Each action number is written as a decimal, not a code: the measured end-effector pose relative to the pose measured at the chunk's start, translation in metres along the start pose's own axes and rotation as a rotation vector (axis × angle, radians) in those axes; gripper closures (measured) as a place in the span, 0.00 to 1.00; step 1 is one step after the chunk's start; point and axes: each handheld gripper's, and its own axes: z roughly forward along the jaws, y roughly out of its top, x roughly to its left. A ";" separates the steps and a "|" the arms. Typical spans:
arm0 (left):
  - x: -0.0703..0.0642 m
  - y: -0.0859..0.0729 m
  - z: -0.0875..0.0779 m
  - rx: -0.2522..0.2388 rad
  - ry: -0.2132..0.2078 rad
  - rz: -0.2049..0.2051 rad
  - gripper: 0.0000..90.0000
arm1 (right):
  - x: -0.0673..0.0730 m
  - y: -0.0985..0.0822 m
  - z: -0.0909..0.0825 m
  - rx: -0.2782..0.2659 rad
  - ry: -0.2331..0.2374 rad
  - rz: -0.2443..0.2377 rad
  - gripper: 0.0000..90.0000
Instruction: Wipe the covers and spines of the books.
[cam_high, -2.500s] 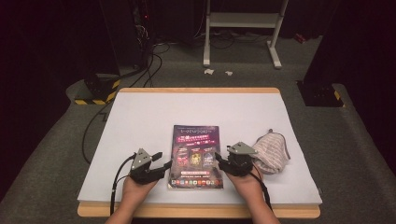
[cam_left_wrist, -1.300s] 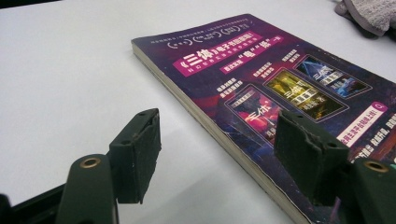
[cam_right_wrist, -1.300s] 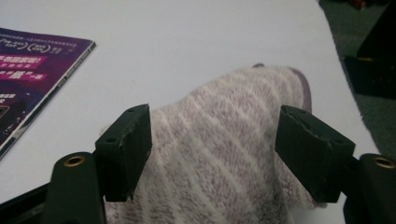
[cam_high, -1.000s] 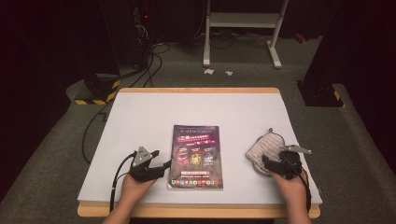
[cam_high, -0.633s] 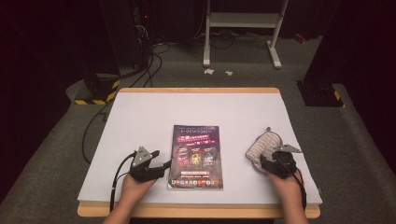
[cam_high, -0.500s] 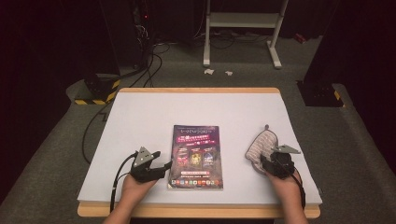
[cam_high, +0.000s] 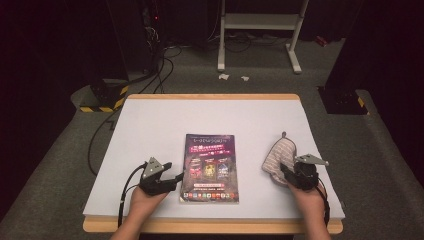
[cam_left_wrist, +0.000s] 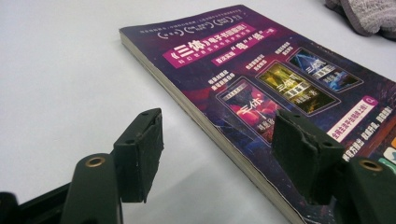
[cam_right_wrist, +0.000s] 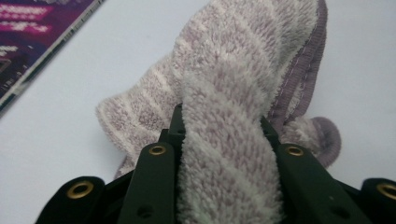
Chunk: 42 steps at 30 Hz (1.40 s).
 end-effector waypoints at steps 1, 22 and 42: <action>0.000 0.000 0.000 0.000 0.000 0.000 0.38 | 0.000 0.000 0.000 0.000 0.000 0.000 0.77; 0.006 0.001 -0.004 -0.028 0.014 -0.019 0.37 | 0.043 0.023 -0.034 -0.180 0.100 -0.067 0.77; 0.029 0.008 -0.024 -0.041 0.080 -0.069 0.35 | 0.143 0.006 -0.001 -0.041 0.319 -0.277 0.77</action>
